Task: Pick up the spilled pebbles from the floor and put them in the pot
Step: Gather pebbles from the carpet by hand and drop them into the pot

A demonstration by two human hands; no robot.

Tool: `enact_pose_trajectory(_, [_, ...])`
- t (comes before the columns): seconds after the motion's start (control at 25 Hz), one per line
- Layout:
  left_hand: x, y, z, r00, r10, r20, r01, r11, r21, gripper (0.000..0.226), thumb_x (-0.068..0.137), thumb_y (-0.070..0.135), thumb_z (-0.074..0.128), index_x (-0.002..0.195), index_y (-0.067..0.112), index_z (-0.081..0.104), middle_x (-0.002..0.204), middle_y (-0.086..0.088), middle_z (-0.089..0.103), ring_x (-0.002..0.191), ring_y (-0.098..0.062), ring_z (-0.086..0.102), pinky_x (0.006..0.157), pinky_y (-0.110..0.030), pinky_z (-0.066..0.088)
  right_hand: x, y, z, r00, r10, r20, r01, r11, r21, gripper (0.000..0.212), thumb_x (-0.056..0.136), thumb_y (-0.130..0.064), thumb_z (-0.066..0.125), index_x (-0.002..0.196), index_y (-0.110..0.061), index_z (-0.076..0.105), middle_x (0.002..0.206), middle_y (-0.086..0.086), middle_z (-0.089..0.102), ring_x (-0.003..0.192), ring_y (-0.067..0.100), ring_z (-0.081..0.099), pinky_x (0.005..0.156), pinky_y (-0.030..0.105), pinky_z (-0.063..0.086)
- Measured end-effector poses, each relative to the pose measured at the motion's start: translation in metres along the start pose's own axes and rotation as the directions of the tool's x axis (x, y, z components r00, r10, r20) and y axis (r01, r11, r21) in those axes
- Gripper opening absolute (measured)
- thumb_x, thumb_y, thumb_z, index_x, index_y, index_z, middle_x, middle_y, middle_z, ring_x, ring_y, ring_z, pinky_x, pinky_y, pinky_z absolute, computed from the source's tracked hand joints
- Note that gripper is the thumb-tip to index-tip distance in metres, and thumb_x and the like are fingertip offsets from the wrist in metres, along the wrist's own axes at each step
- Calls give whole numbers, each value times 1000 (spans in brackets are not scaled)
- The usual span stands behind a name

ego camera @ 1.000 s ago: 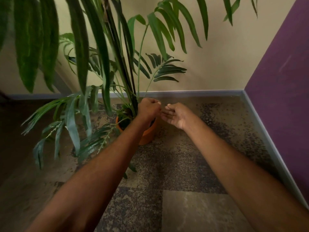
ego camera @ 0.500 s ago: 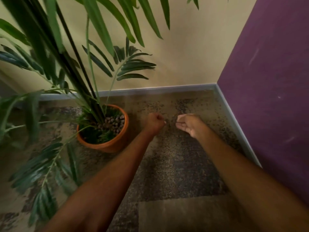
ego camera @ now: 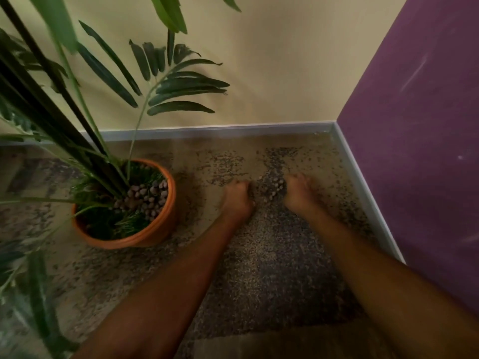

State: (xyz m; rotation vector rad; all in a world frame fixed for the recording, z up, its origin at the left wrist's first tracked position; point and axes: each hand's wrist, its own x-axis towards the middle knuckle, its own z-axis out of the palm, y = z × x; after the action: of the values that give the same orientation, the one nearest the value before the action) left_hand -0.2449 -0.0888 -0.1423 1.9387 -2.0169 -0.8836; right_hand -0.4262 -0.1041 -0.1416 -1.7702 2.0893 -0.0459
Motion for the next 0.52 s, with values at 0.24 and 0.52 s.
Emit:
enact_pose_trajectory(0.24, [34,0,7,994,107,-2,-107,993,53,53,92,24,71,143,13,60,138,-20,57,132,-40,56,110,-44,50,20,-9,14,987,-144,-64,138,987,-84,30,94,-8,60,122,-11,68,133,18,56,125,40,54,101,47,53])
enact_pose_trajectory(0.52, [50,11,10,992,123,29,-126,984,129,40,98,23,61,136,14,68,135,-18,57,128,-37,57,109,-42,52,27,-17,14,950,-305,-61,301,951,-67,14,88,-6,65,99,-13,69,106,11,55,102,34,57,78,40,51])
